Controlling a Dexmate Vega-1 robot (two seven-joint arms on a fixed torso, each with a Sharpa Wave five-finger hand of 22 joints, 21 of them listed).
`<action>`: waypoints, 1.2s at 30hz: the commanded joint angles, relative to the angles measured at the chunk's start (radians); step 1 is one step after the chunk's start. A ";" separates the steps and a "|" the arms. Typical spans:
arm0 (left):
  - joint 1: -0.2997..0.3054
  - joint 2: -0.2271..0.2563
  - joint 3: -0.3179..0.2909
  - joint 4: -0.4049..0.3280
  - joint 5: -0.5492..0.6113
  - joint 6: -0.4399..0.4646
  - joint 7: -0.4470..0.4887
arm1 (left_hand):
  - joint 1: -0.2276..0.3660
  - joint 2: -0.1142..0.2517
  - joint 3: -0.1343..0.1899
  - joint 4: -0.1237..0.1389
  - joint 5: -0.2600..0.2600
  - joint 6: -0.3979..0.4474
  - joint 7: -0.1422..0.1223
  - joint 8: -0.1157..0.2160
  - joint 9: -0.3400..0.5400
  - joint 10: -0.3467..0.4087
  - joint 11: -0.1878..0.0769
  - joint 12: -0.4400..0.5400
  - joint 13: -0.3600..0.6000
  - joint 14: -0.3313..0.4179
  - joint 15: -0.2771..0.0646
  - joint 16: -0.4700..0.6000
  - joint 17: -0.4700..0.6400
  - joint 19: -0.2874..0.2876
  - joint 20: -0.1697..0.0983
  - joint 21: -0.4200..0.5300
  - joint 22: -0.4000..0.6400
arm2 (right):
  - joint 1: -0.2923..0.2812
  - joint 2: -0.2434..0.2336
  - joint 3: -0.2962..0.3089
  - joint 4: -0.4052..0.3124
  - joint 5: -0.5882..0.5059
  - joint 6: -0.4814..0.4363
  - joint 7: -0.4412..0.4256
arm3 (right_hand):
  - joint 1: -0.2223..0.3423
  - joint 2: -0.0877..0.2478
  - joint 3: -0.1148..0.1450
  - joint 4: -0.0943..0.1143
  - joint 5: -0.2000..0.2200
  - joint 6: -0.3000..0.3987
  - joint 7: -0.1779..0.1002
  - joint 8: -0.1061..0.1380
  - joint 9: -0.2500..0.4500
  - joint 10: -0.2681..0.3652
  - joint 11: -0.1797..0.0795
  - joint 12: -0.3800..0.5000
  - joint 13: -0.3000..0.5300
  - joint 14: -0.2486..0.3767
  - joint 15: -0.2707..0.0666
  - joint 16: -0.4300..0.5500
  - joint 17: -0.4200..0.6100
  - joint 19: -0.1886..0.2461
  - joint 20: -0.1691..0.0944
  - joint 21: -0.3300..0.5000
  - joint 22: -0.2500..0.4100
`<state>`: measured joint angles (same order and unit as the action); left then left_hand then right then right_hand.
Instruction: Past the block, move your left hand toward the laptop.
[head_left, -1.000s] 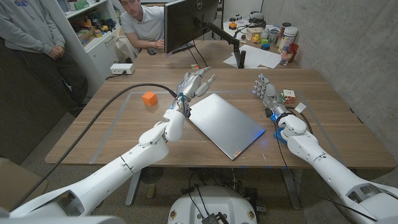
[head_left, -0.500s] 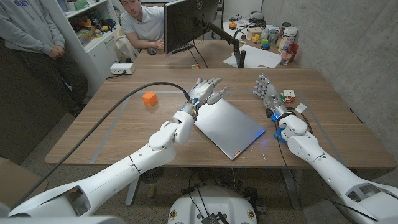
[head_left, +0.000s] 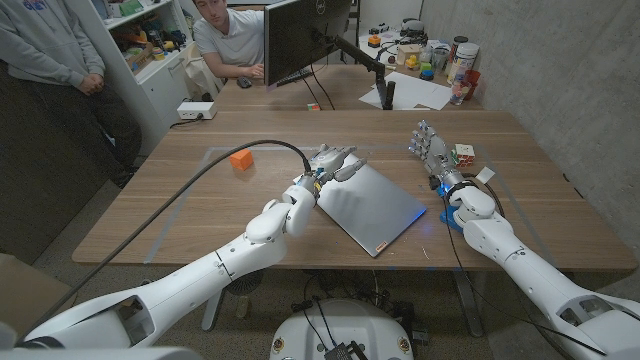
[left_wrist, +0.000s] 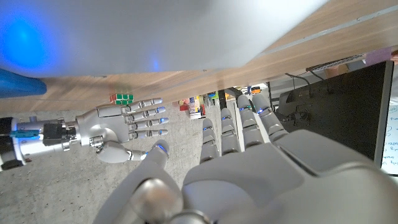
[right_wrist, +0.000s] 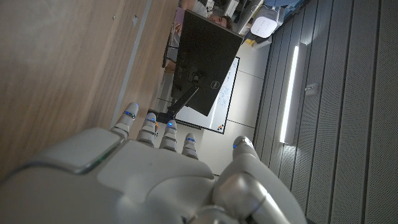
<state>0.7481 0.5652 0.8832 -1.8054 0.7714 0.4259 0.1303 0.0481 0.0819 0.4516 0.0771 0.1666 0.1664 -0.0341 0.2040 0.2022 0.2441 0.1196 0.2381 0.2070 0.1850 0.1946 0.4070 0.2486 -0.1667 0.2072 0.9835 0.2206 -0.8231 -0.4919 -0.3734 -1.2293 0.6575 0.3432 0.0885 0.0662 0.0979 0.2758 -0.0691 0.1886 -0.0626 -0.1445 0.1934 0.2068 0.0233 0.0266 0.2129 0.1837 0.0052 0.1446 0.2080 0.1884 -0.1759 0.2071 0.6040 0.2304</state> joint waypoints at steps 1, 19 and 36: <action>-0.027 -0.014 0.046 0.064 0.005 0.023 -0.058 | 0.000 0.016 0.008 0.001 0.007 0.007 0.001 0.007 0.002 0.007 0.002 0.003 0.005 -0.001 0.006 0.005 0.005 0.000 0.008 0.005 0.004 | 0.012 0.011 -0.005 0.024 0.003 0.003 0.012 | -0.006 0.006 0.001 0.006 0.004 0.002 -0.013 0.004 0.002 0.001 -0.008 0.004 0.006 -0.001 0.008 0.003 0.005 -0.057 0.008 0.000 0.001; -0.033 -0.009 0.056 0.092 0.006 -0.005 0.003 | 0.000 0.016 0.008 0.001 0.007 0.007 0.001 0.007 0.002 0.007 0.002 0.003 0.005 -0.001 0.006 0.005 0.005 0.000 0.008 0.005 0.004 | 0.027 0.019 -0.011 0.049 -0.002 0.004 0.018 | -0.014 0.002 -0.003 0.011 0.004 0.001 -0.013 0.004 0.002 0.000 -0.008 0.003 0.006 -0.002 0.009 0.003 0.005 -0.057 0.009 -0.001 0.001; -0.054 -0.018 0.058 0.112 -0.001 -0.019 0.004 | 0.000 0.016 0.008 0.001 0.007 0.007 0.001 0.007 0.002 0.007 0.002 0.003 0.005 -0.001 0.006 0.005 0.005 0.000 0.008 0.005 0.004 | 0.045 0.033 -0.014 0.084 -0.002 0.010 0.025 | -0.018 0.001 -0.005 0.013 0.005 0.002 -0.012 0.004 0.002 0.002 -0.006 0.004 0.006 -0.003 0.009 0.003 0.005 -0.059 0.009 -0.003 0.001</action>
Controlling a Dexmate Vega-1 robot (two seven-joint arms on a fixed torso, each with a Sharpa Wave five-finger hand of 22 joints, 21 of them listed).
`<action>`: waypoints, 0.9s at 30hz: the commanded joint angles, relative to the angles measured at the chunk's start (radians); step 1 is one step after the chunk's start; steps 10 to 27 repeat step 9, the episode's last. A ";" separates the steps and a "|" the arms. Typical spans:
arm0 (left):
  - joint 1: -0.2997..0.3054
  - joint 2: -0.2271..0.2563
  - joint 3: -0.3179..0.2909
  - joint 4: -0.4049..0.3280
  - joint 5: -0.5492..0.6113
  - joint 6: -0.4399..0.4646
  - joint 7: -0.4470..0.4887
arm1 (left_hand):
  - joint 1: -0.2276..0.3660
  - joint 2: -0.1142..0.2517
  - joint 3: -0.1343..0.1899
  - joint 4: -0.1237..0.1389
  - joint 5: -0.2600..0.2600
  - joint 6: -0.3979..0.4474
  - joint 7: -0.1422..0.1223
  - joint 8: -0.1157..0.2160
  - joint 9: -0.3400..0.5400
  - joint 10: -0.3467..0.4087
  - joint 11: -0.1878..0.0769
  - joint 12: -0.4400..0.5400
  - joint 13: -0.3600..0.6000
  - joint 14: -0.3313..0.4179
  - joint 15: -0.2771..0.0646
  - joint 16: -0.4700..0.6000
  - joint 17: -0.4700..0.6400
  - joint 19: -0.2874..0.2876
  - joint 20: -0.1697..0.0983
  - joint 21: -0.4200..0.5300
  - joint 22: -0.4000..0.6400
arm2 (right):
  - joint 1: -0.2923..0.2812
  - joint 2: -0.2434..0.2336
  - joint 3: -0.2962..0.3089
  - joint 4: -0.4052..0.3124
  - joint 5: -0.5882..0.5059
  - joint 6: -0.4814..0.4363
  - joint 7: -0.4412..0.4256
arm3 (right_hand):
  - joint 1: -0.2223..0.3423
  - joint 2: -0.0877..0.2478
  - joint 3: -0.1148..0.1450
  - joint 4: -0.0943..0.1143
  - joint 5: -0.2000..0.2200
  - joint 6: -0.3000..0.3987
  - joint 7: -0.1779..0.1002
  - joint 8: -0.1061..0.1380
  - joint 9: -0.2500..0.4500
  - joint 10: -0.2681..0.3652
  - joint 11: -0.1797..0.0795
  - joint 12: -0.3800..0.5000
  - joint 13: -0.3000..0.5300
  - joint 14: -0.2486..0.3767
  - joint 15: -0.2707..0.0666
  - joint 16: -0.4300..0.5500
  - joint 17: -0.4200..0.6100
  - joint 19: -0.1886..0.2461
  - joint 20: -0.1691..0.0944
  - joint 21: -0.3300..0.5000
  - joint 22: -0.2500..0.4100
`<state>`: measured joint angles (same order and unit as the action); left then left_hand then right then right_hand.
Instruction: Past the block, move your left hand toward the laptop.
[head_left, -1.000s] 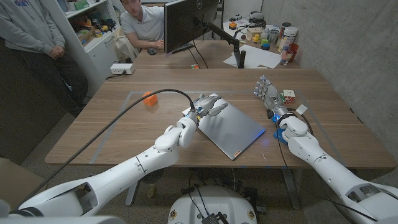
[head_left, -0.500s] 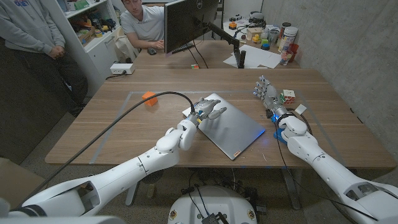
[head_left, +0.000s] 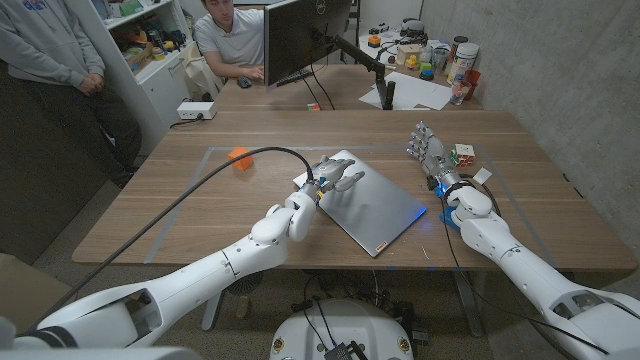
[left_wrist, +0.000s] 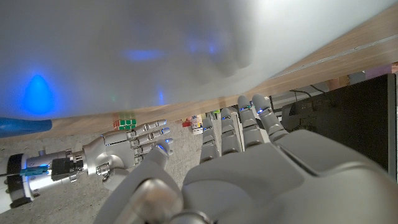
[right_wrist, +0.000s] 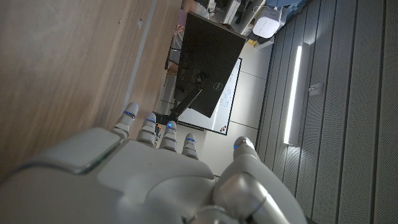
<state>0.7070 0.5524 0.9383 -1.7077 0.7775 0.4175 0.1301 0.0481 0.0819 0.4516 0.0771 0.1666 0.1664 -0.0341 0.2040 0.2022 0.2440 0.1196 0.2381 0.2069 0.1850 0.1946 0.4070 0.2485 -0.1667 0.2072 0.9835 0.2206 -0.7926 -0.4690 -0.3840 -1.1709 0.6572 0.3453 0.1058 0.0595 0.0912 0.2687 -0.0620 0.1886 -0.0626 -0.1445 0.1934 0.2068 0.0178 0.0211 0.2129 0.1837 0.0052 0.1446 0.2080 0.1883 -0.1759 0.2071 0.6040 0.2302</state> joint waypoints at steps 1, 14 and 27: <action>-0.014 -0.006 0.004 0.016 -0.008 -0.013 0.005 | 0.000 0.016 0.008 0.001 0.007 0.007 0.001 0.007 0.002 0.007 0.002 0.003 0.005 -0.001 0.006 0.005 0.005 0.000 0.008 0.005 0.004 | 0.015 0.011 -0.002 0.027 0.000 0.006 0.007 | -0.011 0.008 0.002 0.006 0.005 0.002 -0.012 0.004 0.002 0.008 -0.002 0.004 0.006 -0.003 0.009 0.003 0.005 -0.059 0.009 -0.003 0.001; -0.024 -0.010 0.008 0.029 -0.011 -0.020 0.003 | 0.000 0.016 0.008 0.001 0.007 0.007 0.001 0.007 0.002 0.007 0.002 0.003 0.005 -0.001 0.006 0.005 0.005 0.000 0.008 0.005 0.004 | 0.025 0.016 -0.005 0.045 -0.002 0.010 0.013 | -0.012 0.007 0.001 0.007 0.005 0.002 -0.013 0.004 0.001 0.008 -0.005 0.004 0.006 -0.003 0.010 0.003 0.005 -0.060 0.009 -0.003 0.001; -0.024 -0.010 0.008 0.029 -0.011 -0.020 0.003 | 0.000 0.016 0.008 0.001 0.007 0.007 0.001 0.007 0.002 0.007 0.002 0.003 0.005 -0.001 0.006 0.005 0.005 0.000 0.008 0.005 0.004 | 0.025 0.016 -0.005 0.045 -0.002 0.010 0.013 | -0.012 0.007 0.001 0.007 0.005 0.002 -0.013 0.004 0.001 0.008 -0.005 0.004 0.006 -0.003 0.010 0.003 0.005 -0.060 0.009 -0.003 0.001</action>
